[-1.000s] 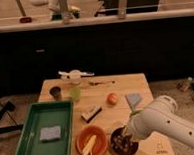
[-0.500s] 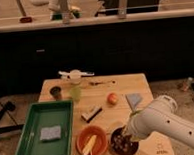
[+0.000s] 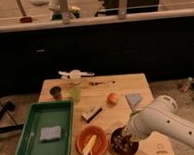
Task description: Place grapes in purple bowl
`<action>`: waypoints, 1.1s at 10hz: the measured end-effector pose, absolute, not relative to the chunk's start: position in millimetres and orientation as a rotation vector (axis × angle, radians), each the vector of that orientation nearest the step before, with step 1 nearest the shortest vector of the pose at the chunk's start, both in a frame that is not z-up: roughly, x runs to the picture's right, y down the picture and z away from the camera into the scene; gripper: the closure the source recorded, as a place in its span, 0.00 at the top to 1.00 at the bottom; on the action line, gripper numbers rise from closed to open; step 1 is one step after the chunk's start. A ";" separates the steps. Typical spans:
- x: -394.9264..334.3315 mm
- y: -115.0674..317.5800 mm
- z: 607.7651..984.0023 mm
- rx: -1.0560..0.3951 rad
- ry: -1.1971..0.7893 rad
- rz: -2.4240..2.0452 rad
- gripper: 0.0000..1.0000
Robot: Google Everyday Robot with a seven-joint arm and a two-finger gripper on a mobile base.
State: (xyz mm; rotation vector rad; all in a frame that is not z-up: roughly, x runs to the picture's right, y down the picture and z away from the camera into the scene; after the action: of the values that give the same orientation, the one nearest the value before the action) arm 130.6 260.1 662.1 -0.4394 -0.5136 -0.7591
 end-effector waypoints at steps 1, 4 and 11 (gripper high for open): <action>130.6 260.0 662.1 -0.439 -0.514 -0.759 0.04; 130.7 260.0 662.1 -0.439 -0.513 -0.759 0.03; 131.0 260.1 662.0 -0.439 -0.513 -0.758 0.72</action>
State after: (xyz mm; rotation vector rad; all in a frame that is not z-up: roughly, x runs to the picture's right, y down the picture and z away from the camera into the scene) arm 131.0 260.1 662.0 -0.4393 -0.5130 -0.7581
